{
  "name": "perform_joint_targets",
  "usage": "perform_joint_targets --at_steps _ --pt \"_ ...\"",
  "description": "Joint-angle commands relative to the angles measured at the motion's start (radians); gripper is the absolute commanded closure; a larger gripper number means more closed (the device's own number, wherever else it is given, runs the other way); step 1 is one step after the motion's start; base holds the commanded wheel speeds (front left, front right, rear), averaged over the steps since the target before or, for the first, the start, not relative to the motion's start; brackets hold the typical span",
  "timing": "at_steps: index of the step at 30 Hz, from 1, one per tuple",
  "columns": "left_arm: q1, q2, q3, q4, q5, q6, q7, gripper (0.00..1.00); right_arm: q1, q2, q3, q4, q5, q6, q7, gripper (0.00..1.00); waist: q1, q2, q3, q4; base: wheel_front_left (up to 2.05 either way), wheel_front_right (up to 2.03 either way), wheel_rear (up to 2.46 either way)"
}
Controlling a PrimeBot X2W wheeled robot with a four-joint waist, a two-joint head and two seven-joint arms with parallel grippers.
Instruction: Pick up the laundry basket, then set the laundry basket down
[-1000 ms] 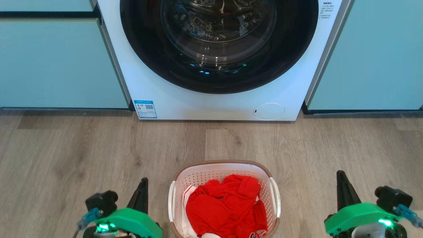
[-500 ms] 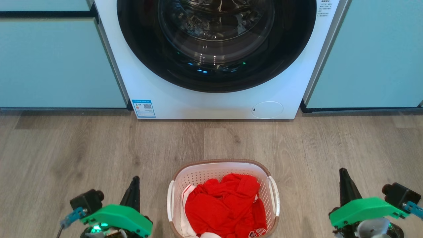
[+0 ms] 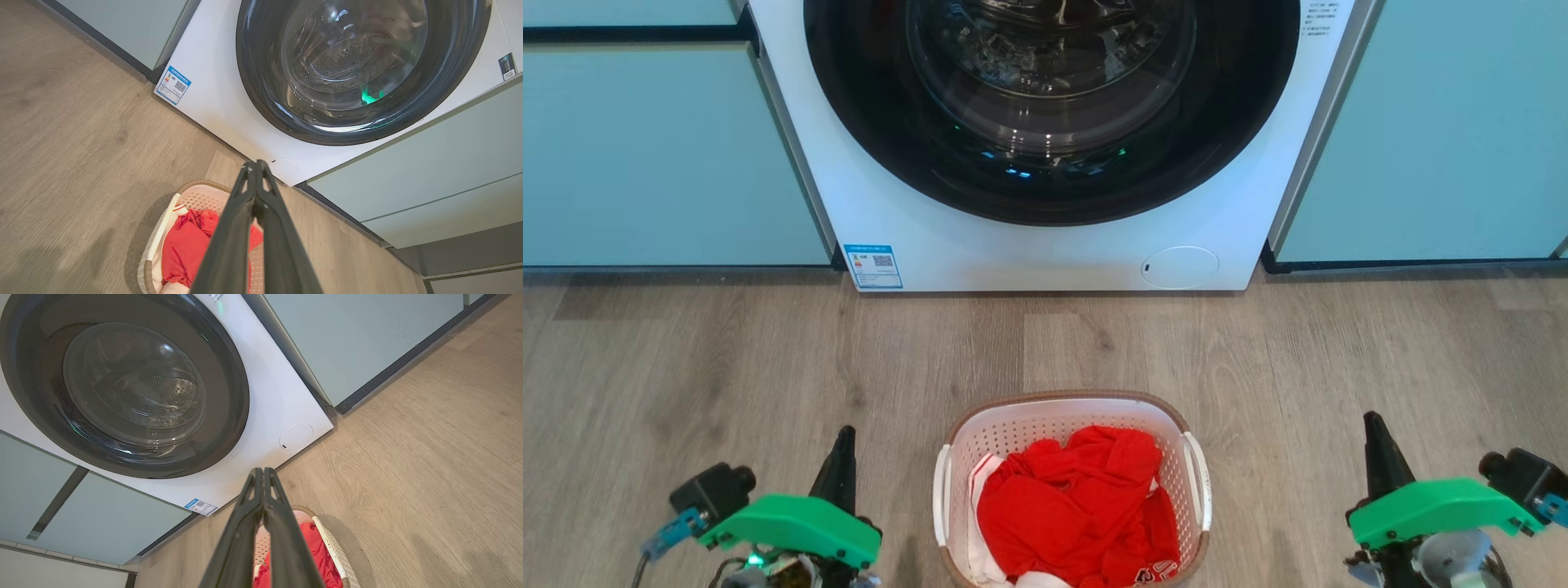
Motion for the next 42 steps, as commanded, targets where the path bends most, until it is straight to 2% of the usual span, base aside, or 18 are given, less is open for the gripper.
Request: perform_joint_targets --at_steps 1,42 --pt "-0.061 0.009 0.031 -0.039 -0.032 -0.008 0.006 1.0 -0.051 -0.019 -0.001 -0.027 0.033 -0.001 0.008 1.0 0.0 0.0 0.001 -0.001 0.0 0.0 0.0" --pt "-0.097 0.011 0.169 -0.06 -0.461 -0.048 0.123 1.0 -0.106 -0.024 -0.048 -0.003 0.475 -0.001 0.125 1.0 -0.0001 0.0 0.018 -0.024 0.0 0.0 0.0"
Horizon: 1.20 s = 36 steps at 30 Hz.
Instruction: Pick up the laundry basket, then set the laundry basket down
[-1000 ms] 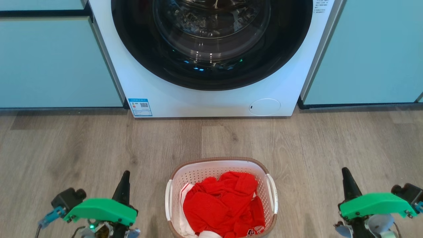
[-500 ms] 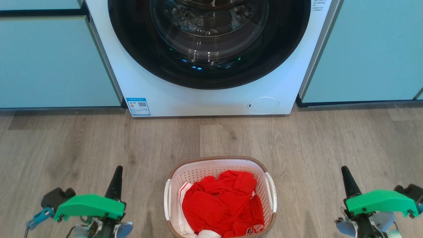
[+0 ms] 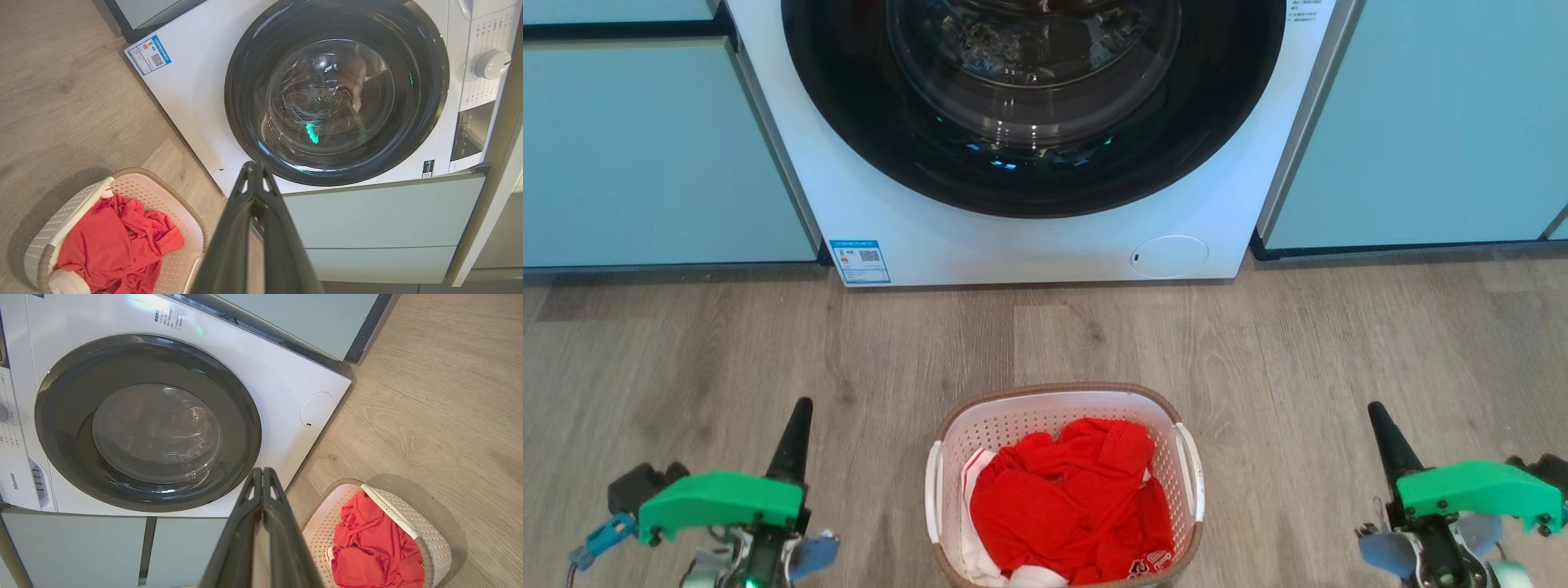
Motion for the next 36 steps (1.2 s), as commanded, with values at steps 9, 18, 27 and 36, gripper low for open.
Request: perform_joint_targets --at_steps 9,18,27,36 --pt "-0.066 0.01 0.069 -0.044 -0.109 -0.02 0.033 1.0 -0.071 -0.022 0.0 -0.024 0.114 -0.001 0.034 1.0 -0.0001 0.0 0.004 -0.005 0.0 0.0 0.0" --pt "-0.073 0.01 0.096 -0.048 -0.191 -0.028 0.057 1.0 -0.082 -0.022 -0.01 -0.019 0.199 -0.001 0.057 1.0 -0.0001 0.0 0.007 -0.01 0.0 0.0 0.0" --pt "-0.081 0.01 0.128 -0.052 -0.284 -0.036 0.083 1.0 -0.094 -0.022 -0.022 -0.014 0.295 -0.002 0.084 1.0 -0.0001 0.0 0.011 -0.015 0.0 0.0 0.0" --pt "-0.085 0.009 0.145 -0.054 -0.333 -0.041 0.098 1.0 -0.1 -0.022 -0.03 -0.011 0.344 -0.002 0.099 1.0 -0.0001 0.0 0.013 -0.017 0.0 0.0 0.0"
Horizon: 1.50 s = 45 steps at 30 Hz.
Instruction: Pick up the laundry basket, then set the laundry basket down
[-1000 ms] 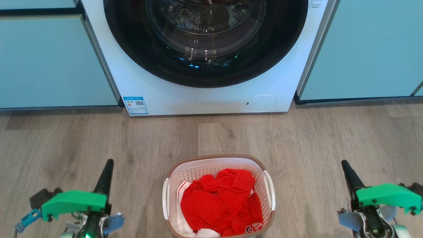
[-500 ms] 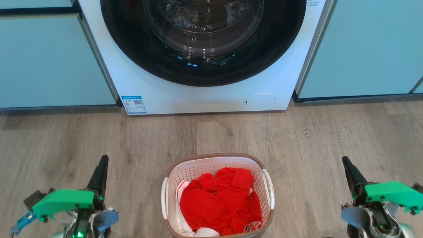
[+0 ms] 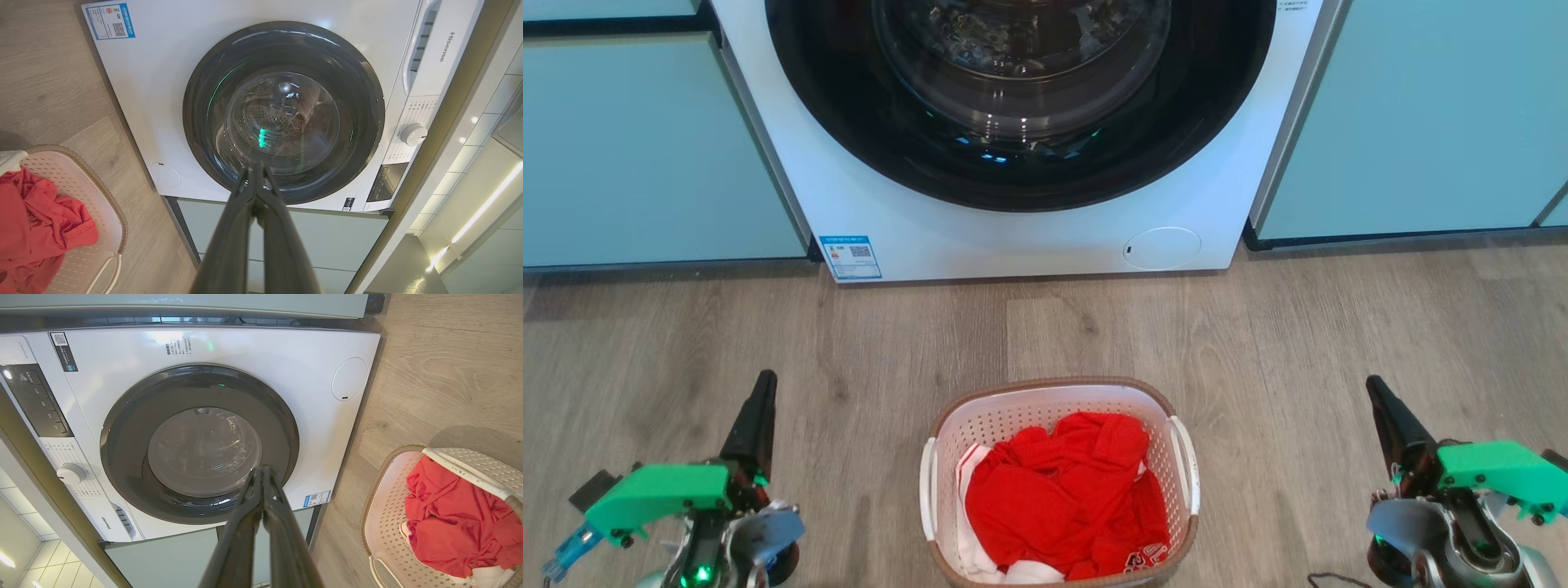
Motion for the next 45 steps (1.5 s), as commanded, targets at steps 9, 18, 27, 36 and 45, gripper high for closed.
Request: perform_joint_targets --at_steps 9,18,27,36,45 --pt "-0.06 0.008 0.043 -0.033 0.0 -0.007 0.005 1.0 -0.047 -0.02 0.012 -0.032 0.002 -0.002 0.006 1.0 -0.0001 0.0 0.0 0.0 0.0 0.0 0.0" --pt "-0.06 0.007 0.045 -0.033 0.002 -0.007 0.006 1.0 -0.047 -0.018 0.01 -0.032 0.0 -0.002 0.008 1.0 -0.0001 0.0 0.0 0.0 0.0 0.0 0.0" --pt "-0.06 0.006 0.047 -0.033 0.003 -0.007 0.008 1.0 -0.047 -0.017 0.008 -0.031 -0.001 -0.002 0.009 1.0 -0.0001 0.0 0.0 0.0 0.0 0.0 0.0" --pt "-0.06 0.004 0.049 -0.033 0.004 -0.007 0.009 1.0 -0.047 -0.016 0.006 -0.031 -0.002 -0.002 0.011 1.0 -0.0001 0.0 0.0 0.0 0.0 0.0 0.0" --pt "-0.06 0.003 0.05 -0.033 0.005 -0.007 0.01 1.0 -0.047 -0.014 0.005 -0.031 -0.004 -0.002 0.012 1.0 -0.0001 0.0 0.0 0.0 0.0 0.0 0.0"
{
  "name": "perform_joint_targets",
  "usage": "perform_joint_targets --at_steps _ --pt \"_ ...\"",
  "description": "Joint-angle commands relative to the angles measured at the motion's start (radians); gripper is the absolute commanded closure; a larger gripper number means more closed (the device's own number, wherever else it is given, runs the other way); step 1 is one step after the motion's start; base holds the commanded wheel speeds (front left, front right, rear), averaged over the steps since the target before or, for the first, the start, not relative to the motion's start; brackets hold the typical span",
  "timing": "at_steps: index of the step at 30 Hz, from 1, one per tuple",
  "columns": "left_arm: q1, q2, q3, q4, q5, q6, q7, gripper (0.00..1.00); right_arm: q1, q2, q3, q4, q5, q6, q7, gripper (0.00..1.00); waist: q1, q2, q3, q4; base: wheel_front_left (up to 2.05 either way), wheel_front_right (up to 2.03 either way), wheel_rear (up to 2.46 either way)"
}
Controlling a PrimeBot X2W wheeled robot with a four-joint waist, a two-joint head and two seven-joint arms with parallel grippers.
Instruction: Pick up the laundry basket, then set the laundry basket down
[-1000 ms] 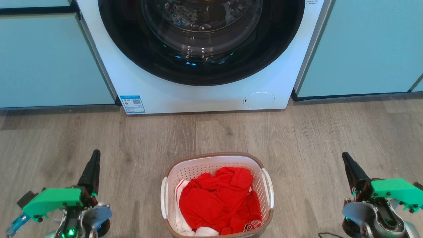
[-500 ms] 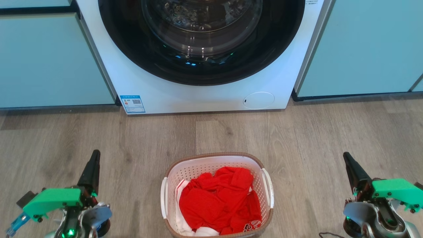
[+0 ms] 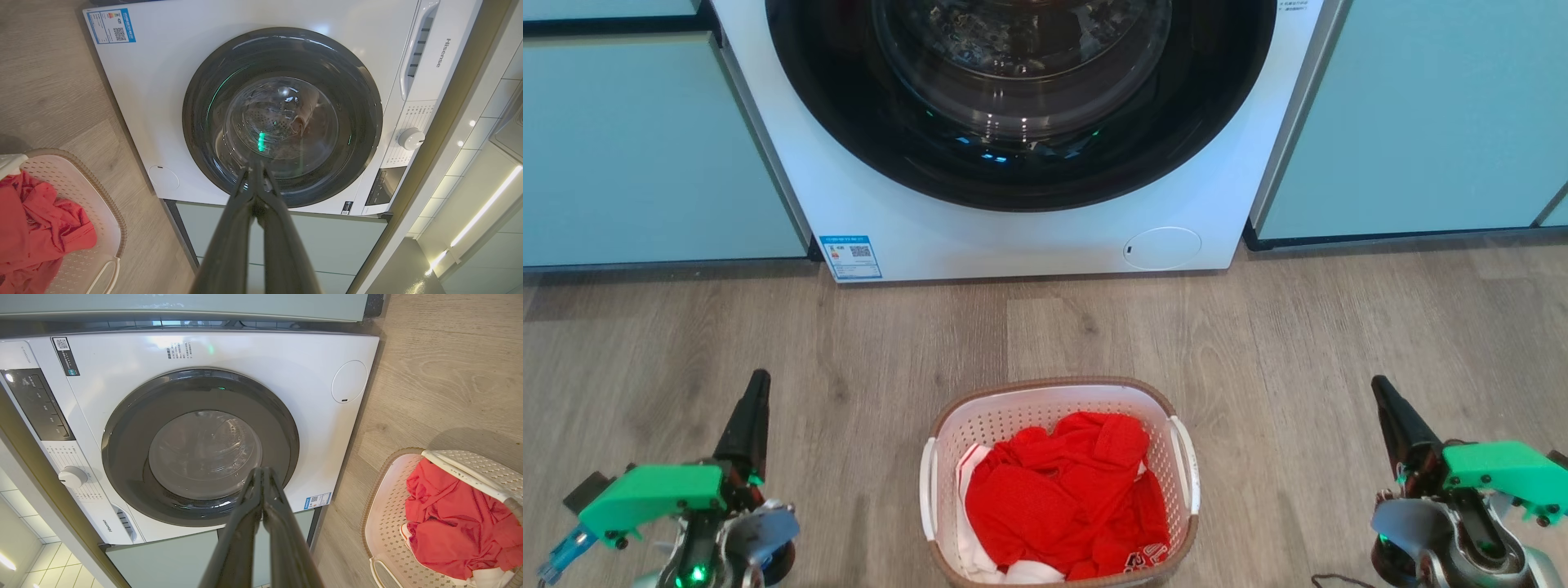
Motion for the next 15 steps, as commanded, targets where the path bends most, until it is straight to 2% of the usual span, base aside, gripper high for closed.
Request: perform_joint_targets --at_steps 1,15 --pt "-0.059 0.006 0.033 -0.033 0.005 -0.007 0.009 1.0 -0.046 -0.015 0.019 -0.031 -0.003 -0.002 0.008 1.0 0.0 0.0 0.0 0.0 0.0 0.0 0.0" --pt "-0.059 0.005 0.035 -0.033 0.007 -0.007 0.01 1.0 -0.047 -0.013 0.016 -0.031 -0.005 -0.002 0.009 1.0 0.0 0.0 0.0 0.0 0.0 0.0 0.0"
